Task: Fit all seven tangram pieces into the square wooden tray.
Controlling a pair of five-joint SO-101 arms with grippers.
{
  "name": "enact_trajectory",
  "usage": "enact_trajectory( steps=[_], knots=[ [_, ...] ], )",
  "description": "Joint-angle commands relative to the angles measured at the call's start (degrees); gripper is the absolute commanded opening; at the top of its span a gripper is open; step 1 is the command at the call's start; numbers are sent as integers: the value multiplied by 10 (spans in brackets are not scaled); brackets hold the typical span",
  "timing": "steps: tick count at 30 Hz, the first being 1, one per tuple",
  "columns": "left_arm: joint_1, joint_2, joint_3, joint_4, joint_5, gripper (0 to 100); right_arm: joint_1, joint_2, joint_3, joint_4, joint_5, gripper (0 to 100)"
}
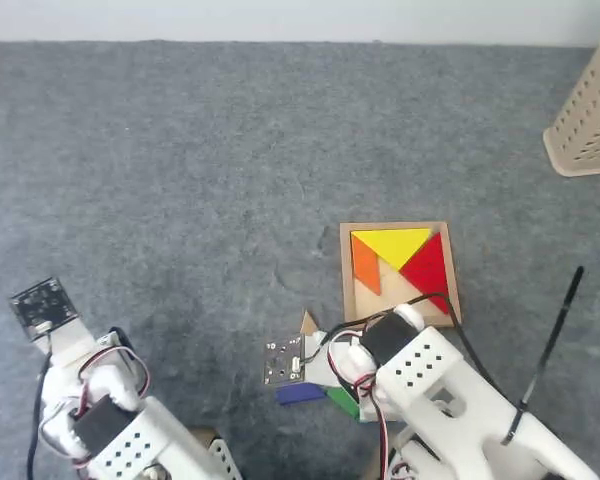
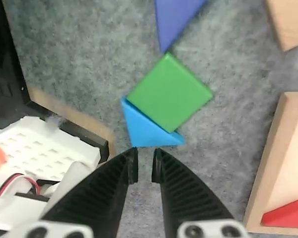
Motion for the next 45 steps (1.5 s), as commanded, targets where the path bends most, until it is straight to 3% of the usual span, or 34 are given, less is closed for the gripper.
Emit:
enact_trajectory(
  steps=[1,21,30,35,40,45],
  knots=[
    [1,-6,-11,2,5,225,7,-19,-2,-10,8,58],
    [1,-6,-11,2,5,225,7,206,11,-165,-14,58],
    [1,-6,-11,2,5,225,7,275,-62,-248,-141,58],
    [1,-6,-11,2,5,225,25,263,-126,-237,-188,58],
    [1,-6,-11,2,5,225,62,182,-148,-123,-159,58],
    [1,-6,-11,2,5,225,67,84,-98,24,16,58]
  ],
)
